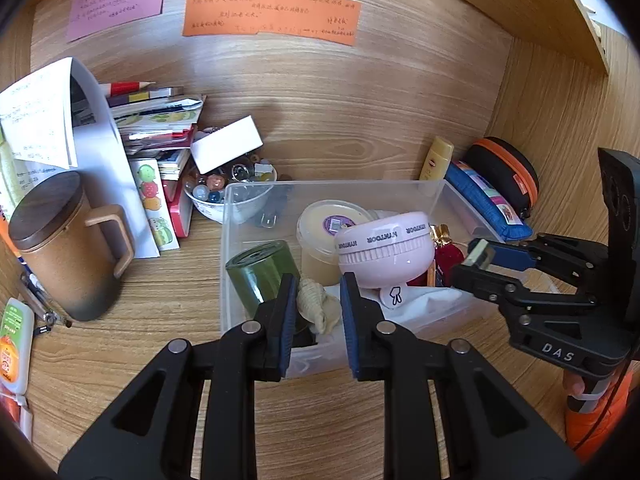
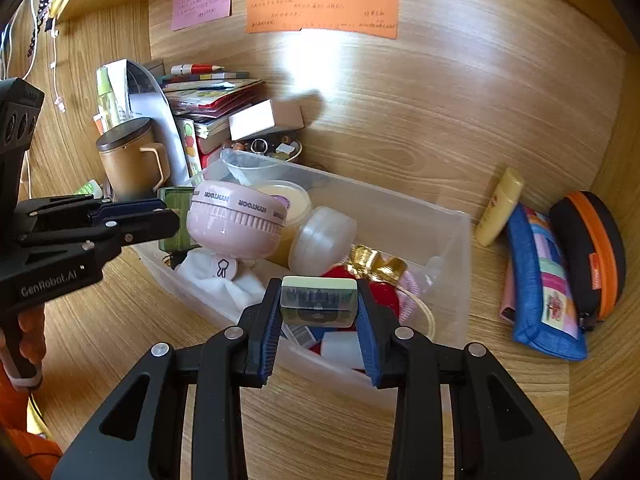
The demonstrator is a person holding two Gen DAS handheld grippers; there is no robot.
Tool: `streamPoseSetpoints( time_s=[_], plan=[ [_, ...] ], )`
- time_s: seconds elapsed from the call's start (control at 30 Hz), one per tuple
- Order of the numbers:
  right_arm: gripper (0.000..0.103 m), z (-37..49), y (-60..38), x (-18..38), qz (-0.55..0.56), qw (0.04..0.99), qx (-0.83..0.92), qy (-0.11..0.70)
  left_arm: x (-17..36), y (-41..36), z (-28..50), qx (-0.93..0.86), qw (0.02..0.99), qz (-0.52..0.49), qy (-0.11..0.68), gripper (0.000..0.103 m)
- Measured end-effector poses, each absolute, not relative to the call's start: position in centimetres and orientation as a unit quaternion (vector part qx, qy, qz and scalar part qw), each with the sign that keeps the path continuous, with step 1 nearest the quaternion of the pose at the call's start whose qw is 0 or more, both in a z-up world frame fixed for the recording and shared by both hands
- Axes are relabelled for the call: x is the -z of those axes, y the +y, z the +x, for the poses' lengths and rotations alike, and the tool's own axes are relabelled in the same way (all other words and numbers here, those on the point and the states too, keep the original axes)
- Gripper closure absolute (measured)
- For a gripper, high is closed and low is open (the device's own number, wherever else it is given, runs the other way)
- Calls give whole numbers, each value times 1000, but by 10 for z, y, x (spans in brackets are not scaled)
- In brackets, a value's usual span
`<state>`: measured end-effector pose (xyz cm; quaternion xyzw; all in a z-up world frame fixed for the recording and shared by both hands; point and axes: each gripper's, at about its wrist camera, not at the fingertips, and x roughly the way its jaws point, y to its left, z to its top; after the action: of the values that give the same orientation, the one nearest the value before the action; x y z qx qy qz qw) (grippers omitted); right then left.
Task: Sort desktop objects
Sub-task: 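Carry the soap bar and seashell over the clear box with both grippers, then lower the soap bar and seashell into the clear box and open both grippers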
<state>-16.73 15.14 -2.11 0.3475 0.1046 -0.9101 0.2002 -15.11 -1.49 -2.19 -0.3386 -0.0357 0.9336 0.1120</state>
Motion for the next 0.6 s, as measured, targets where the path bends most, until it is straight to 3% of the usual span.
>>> streamPoseSetpoints(
  time_s=[0.6],
  plan=[
    [72, -182, 145, 33, 361, 211, 902, 102, 33, -8, -164, -927, 115, -356, -23, 82]
  ],
)
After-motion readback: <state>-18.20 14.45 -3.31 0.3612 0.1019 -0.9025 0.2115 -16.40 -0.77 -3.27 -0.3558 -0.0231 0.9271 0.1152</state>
